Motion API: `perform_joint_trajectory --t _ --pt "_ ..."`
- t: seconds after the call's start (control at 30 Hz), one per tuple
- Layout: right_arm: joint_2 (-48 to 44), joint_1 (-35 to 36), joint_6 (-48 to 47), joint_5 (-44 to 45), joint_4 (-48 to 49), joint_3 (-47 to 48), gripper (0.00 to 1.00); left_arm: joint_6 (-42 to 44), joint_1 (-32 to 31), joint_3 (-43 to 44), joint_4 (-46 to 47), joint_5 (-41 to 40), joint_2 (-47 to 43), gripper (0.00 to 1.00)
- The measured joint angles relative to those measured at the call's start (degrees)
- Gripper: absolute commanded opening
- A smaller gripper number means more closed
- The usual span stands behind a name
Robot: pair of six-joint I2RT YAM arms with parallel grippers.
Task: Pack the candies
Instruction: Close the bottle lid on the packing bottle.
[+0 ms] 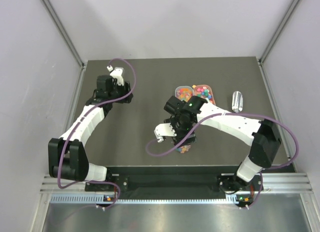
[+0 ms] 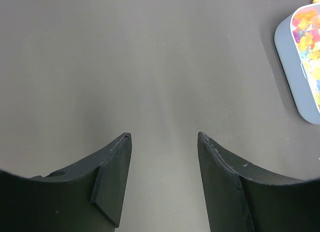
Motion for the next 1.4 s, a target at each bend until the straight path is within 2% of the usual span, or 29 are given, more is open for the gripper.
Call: perform_joint_trajectory --t 1.23,1.33,1.4 --pt "0.9 2.2 4.2 2.2 5.5 -3.8 0.1 -1.1 0.2 -1.6 0.0 1.1 -0.1 0.61" --pt "0.9 2.3 4.2 2.5 5.6 -3.8 0.12 -1.3 0.2 -1.6 0.0 1.1 -0.1 0.61" --pt "0.9 2.3 4.2 2.6 5.7 -4.1 0.28 -1.3 0.2 -1.8 0.1 1.1 -0.1 0.61"
